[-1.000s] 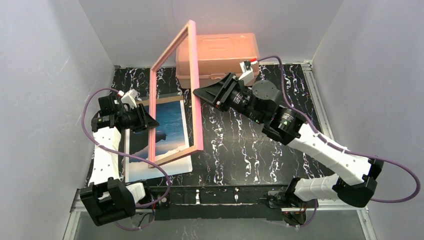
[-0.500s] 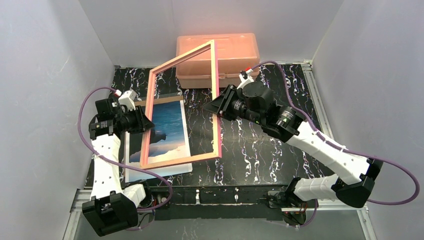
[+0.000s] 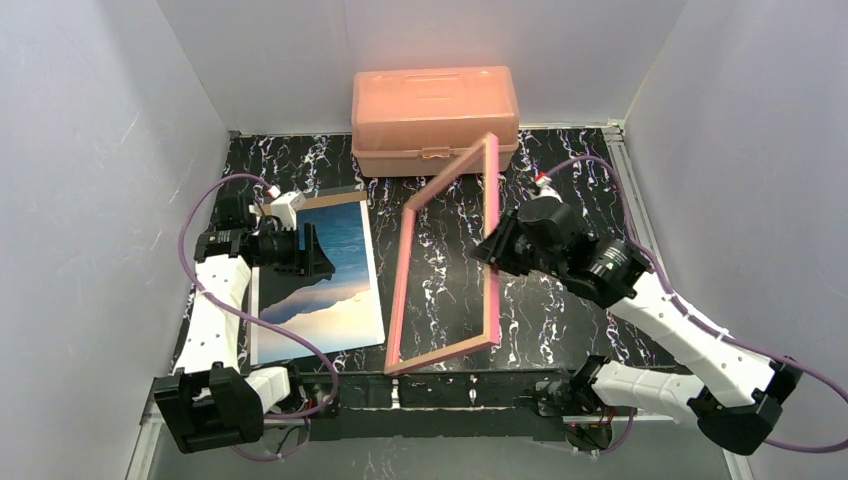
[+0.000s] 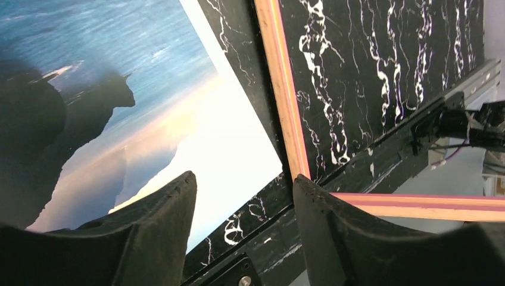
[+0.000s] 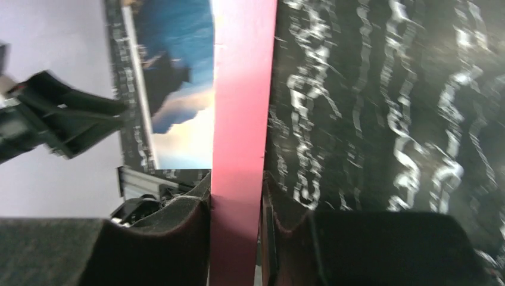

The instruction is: Put the photo into the frame

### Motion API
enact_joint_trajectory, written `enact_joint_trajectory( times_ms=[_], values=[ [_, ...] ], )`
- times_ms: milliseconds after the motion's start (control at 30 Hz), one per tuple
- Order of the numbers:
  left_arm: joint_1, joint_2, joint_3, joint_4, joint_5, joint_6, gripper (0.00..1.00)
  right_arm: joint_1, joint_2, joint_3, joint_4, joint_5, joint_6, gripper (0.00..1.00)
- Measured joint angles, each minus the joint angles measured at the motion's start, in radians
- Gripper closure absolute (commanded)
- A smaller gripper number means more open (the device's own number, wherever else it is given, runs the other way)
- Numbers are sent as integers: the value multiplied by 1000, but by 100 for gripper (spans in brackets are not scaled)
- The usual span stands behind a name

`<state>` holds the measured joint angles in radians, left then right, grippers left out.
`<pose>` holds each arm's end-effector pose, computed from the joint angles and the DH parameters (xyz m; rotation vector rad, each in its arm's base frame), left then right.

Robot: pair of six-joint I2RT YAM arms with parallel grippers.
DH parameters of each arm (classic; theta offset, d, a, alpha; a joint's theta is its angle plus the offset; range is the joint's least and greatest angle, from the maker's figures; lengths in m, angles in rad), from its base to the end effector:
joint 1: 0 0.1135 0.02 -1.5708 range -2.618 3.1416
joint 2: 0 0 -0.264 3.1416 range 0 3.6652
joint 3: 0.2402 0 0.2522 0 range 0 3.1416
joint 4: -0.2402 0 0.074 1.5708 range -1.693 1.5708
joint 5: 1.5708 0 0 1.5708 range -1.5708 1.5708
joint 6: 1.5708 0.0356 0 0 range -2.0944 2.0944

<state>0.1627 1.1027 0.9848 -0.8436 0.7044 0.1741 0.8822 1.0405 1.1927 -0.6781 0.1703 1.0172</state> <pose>0.2100 0.0111 0.2969 0.2836 2.3372 -0.7242 0.1406 0.1613 0.3829 0.2606 2.2249 0.9366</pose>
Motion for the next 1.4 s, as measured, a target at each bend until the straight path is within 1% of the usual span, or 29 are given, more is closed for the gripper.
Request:
enact_joint_trajectory(
  times_ms=[67, 300, 333, 433, 500, 633, 767, 900, 1000, 1167, 1400],
  values=[
    [-14, 20, 0, -5, 1, 9, 39, -27, -36, -34, -82, 33, -3, 99],
    [-14, 55, 16, -18, -4, 13, 37, -33, -97, -45, -139, 61, -25, 99],
    [-14, 55, 23, -18, -5, 13, 36, -33, -98, -44, -143, 64, -31, 99],
    [-14, 55, 42, -22, -14, 16, 22, -33, -89, -36, -154, 74, -54, 99],
    [-14, 58, 56, -31, -25, 18, 20, -33, -76, -24, -162, 88, -66, 98],
    [-14, 114, 114, -71, -68, 36, 19, -33, -66, -34, -148, 153, -97, 91],
    [-10, 167, 156, -104, -110, 55, 18, -33, -86, -110, -84, 238, -105, 86],
    [-1, 166, 170, -123, -153, 75, 18, -33, -101, -196, -35, 311, -107, 76],
    [0, 153, 171, -132, -183, 91, 18, -34, -106, -259, -13, 360, -126, 73],
    [0, 150, 172, -144, -208, 106, 18, -38, -73, -333, -14, 445, -188, 71],
    [5, 150, 172, -151, -226, 107, 18, -51, -7, -402, -31, 515, -268, 72]
  ],
)
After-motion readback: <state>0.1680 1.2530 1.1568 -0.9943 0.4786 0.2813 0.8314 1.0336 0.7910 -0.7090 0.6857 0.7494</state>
